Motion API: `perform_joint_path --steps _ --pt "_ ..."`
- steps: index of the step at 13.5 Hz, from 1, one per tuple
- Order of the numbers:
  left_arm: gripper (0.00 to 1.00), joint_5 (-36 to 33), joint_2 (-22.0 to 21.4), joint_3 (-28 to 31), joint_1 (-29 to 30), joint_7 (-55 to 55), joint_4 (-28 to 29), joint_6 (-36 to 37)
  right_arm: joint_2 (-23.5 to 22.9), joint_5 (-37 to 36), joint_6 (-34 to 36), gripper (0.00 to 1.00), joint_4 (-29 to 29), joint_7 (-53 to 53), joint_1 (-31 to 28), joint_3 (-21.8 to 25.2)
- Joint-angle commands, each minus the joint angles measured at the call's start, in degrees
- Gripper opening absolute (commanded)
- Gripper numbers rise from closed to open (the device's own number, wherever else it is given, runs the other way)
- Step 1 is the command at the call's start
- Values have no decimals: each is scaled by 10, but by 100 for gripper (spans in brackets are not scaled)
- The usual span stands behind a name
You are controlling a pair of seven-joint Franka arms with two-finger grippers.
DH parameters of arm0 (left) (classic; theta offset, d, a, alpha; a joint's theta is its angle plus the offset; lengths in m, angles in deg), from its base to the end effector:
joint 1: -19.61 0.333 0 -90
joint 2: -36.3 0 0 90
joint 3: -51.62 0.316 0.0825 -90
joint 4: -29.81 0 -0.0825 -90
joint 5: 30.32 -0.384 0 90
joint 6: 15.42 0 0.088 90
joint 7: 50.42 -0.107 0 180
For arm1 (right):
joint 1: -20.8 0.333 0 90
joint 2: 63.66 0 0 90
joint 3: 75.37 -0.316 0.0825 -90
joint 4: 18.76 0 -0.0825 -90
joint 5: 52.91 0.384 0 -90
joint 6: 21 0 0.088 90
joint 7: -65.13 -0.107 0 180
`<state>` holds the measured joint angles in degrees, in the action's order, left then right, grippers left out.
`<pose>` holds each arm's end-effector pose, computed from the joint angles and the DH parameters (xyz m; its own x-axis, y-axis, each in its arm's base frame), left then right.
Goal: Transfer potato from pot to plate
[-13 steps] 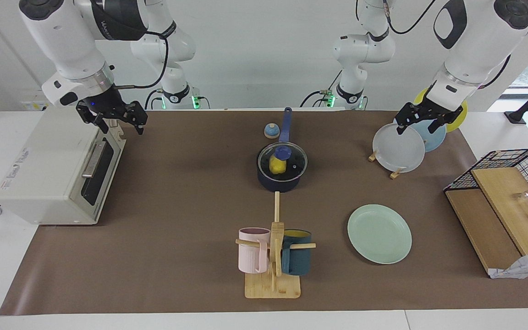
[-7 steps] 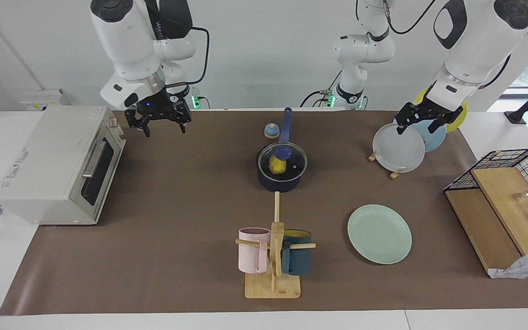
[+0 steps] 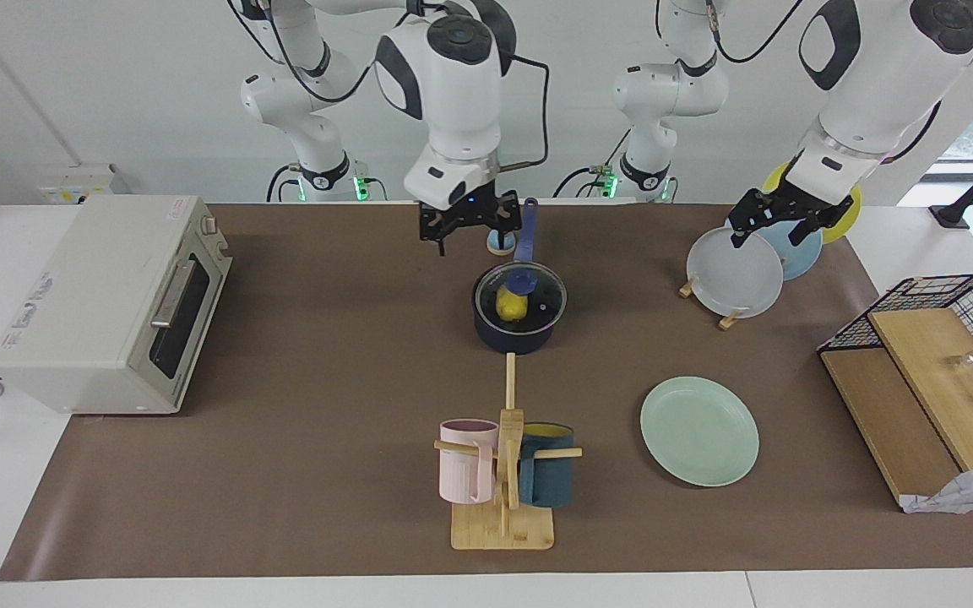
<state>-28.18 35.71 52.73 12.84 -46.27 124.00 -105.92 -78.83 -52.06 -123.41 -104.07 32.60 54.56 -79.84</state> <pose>0.5467 -0.0581 0.5965 0.9981 -0.0259 -0.0567 -0.0241 -0.9992 0.0335 0.5104 0.3965 0.5242 0.9956 0.0931 0.0102 0.0935 -0.9945 -0.0480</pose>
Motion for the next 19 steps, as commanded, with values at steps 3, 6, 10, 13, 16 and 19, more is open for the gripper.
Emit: perform_joint_path --steps 3,6,10,13,16,19 --pt "100 -10 -8 -1 2 2 7 -7 -24 -55 -99 100 -59 -13 51 3" --pt "100 -10 -8 -1 2 2 7 -8 -23 -59 -151 100 -105 -12 53 3" --pt "100 -10 -7 -1 2 2 7 -8 -12 -59 -190 100 -147 -19 54 3" --pt "100 -10 -8 -1 2 2 7 -8 -7 -59 -211 100 -165 -19 54 3" --pt "100 -10 -8 -1 2 2 7 -6 -5 -59 -219 95 -172 -17 54 3" --pt "100 -10 -8 -1 2 2 7 -6 -1 -59 -229 81 -182 -16 55 3"
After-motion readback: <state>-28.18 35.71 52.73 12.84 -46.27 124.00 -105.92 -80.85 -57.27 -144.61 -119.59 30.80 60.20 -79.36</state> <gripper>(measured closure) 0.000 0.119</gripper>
